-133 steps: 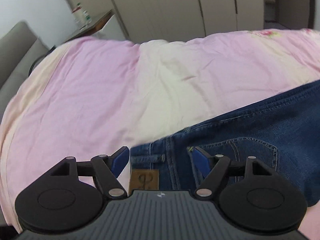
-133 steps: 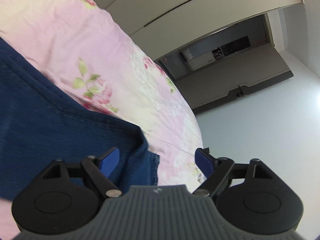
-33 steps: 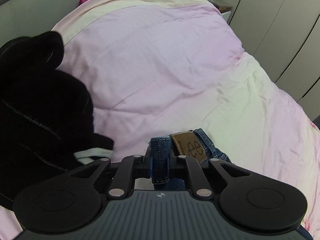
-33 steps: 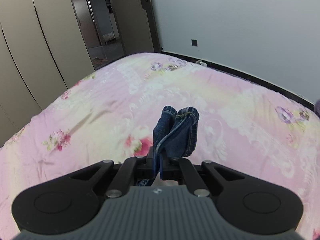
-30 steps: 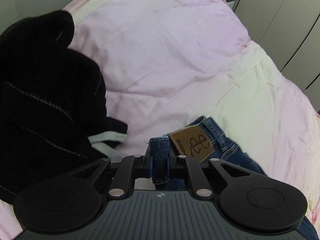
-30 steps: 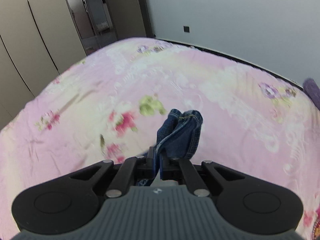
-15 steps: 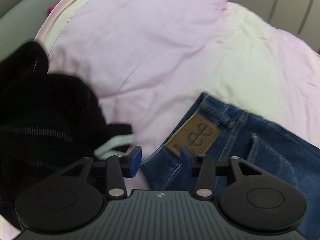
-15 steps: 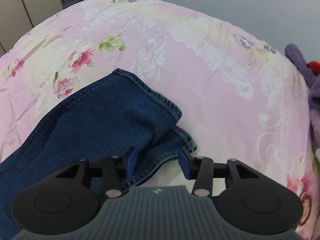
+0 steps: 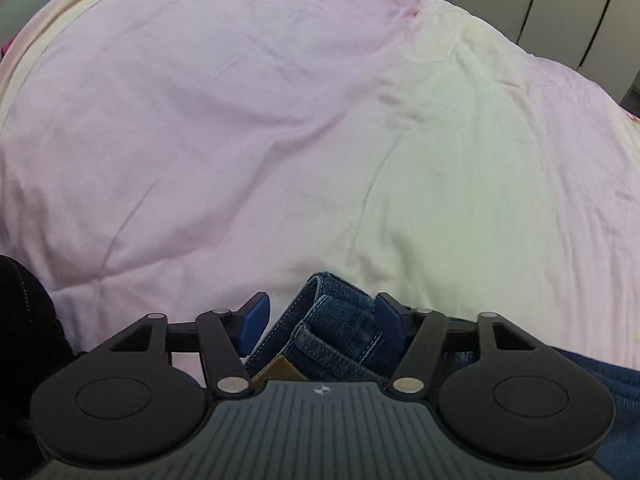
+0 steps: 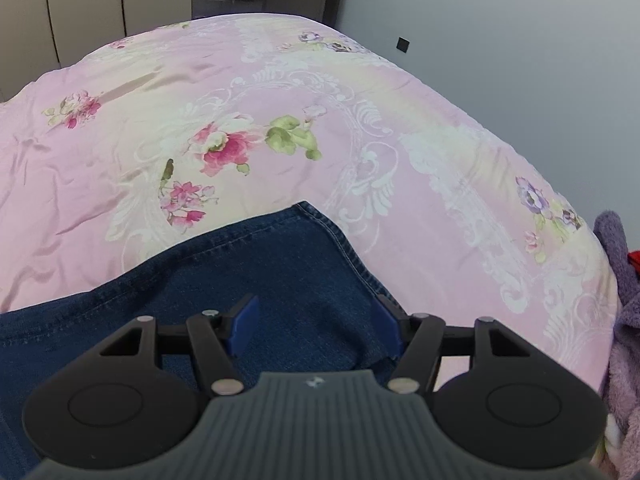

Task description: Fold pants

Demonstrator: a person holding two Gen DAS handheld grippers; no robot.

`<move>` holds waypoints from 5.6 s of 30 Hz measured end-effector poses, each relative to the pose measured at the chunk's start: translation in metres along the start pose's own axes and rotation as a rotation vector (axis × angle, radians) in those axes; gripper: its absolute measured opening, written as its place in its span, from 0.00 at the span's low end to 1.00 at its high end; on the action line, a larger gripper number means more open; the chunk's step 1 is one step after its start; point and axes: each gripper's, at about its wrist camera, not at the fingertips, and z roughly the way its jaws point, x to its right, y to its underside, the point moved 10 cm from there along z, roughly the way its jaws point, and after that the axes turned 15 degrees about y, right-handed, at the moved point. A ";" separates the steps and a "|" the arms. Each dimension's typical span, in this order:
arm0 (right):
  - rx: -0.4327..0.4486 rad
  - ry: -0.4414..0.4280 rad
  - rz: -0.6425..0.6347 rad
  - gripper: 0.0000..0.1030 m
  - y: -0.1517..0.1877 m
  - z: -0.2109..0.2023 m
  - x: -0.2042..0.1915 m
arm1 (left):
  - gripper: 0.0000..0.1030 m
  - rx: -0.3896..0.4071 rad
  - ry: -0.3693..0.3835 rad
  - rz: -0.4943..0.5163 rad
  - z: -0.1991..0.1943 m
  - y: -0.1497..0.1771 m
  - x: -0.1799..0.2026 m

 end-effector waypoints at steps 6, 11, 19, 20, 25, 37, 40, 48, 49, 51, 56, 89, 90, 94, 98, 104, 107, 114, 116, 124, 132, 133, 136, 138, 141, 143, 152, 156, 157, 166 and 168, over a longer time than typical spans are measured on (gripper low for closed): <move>0.019 0.051 -0.018 0.57 -0.019 0.015 -0.007 | 0.07 0.029 -0.031 0.057 -0.011 -0.004 0.014; 0.031 0.065 -0.006 0.57 -0.029 0.026 -0.011 | 0.05 0.081 -0.081 0.118 -0.017 -0.021 0.024; 0.039 -0.041 -0.015 0.57 -0.035 0.020 -0.023 | 0.07 0.046 -0.172 0.183 0.013 -0.010 0.020; 0.033 -0.060 -0.004 0.57 -0.037 0.020 -0.020 | 0.09 0.046 -0.174 0.187 0.010 -0.010 0.021; -0.004 -0.123 0.118 0.58 -0.053 0.033 -0.001 | 0.24 0.102 -0.163 0.201 -0.020 -0.017 0.032; -0.098 -0.158 0.224 0.74 -0.058 0.123 -0.011 | 0.25 -0.026 -0.153 0.256 -0.004 0.032 0.056; -0.139 -0.185 0.212 0.58 -0.054 0.138 -0.026 | 0.25 -0.052 -0.169 0.239 0.005 0.033 0.052; 0.017 -0.094 0.269 0.00 -0.072 0.121 0.005 | 0.08 -0.097 -0.197 0.250 0.025 0.034 0.054; 0.029 -0.069 0.294 0.00 -0.077 0.120 0.013 | 0.05 -0.097 -0.207 0.248 0.028 0.034 0.054; 0.067 0.102 0.300 0.00 -0.081 0.122 0.035 | 0.03 -0.095 -0.232 0.248 0.030 0.033 0.050; -0.066 0.006 0.416 0.00 -0.066 0.132 0.070 | 0.06 -0.051 -0.209 0.250 0.020 0.032 0.056; -0.101 -0.355 0.576 0.01 0.041 0.039 0.136 | 0.33 -0.143 0.235 0.770 -0.079 0.238 0.279; -0.127 -0.330 0.565 0.02 0.053 0.051 0.135 | 0.33 -0.154 0.233 0.774 -0.079 0.241 0.278; -0.208 -0.296 0.576 0.06 0.087 0.091 0.124 | 0.40 -0.173 0.222 0.782 -0.087 0.247 0.268; -0.206 -0.236 0.564 0.21 0.096 0.085 0.129 | 0.44 -0.233 0.217 0.829 -0.094 0.258 0.254; -0.093 -0.309 0.368 0.26 0.083 0.013 0.103 | 0.50 -0.405 0.166 0.933 -0.074 0.295 0.237; -0.094 -0.424 0.306 0.28 0.085 -0.031 0.070 | 0.52 -0.465 0.114 0.953 -0.062 0.307 0.227; -0.132 -0.603 0.098 0.35 0.109 -0.123 -0.034 | 0.55 -0.475 0.026 0.946 -0.028 0.311 0.222; -0.147 -0.647 0.036 0.37 0.120 -0.147 -0.062 | 0.26 -0.443 -0.038 0.965 -0.025 0.307 0.220; -0.072 -0.741 -0.336 0.50 0.179 -0.243 -0.163 | 0.02 -0.252 0.125 0.898 -0.096 0.261 0.222; 0.086 -0.910 -0.714 0.50 0.269 -0.332 -0.268 | 0.02 -0.217 0.195 0.922 -0.127 0.241 0.235; 0.115 -0.927 -0.754 0.50 0.277 -0.342 -0.282 | 0.02 -0.225 0.204 0.920 -0.126 0.242 0.236; 0.228 -0.948 -0.852 0.51 0.292 -0.362 -0.315 | 0.02 -0.245 0.236 0.905 -0.121 0.241 0.236; 0.300 -0.958 -0.910 0.54 0.299 -0.371 -0.335 | 0.02 -0.257 0.262 0.889 -0.120 0.240 0.234; 0.363 -0.990 -0.968 0.58 0.305 -0.379 -0.368 | 0.02 -0.272 0.286 0.883 -0.121 0.237 0.234; 0.382 -0.993 -1.004 0.58 0.310 -0.379 -0.388 | 0.02 -0.276 0.291 0.888 -0.121 0.236 0.235; 0.327 -1.077 -1.181 0.17 0.351 -0.378 -0.401 | 0.01 -0.399 0.339 0.858 -0.098 0.248 0.219; 0.105 -1.122 -1.169 0.00 0.385 -0.357 -0.394 | 0.01 -0.476 0.332 0.836 -0.072 0.272 0.206; 0.148 -1.091 -1.197 0.00 0.396 -0.353 -0.391 | 0.01 -0.506 0.336 0.824 -0.064 0.282 0.202; 0.133 -1.035 -1.008 0.33 0.343 -0.346 -0.342 | 0.15 -0.570 0.349 0.763 -0.058 0.291 0.194; 0.116 -1.009 -0.925 0.33 0.315 -0.337 -0.323 | 0.19 -0.551 0.350 0.806 -0.070 0.286 0.197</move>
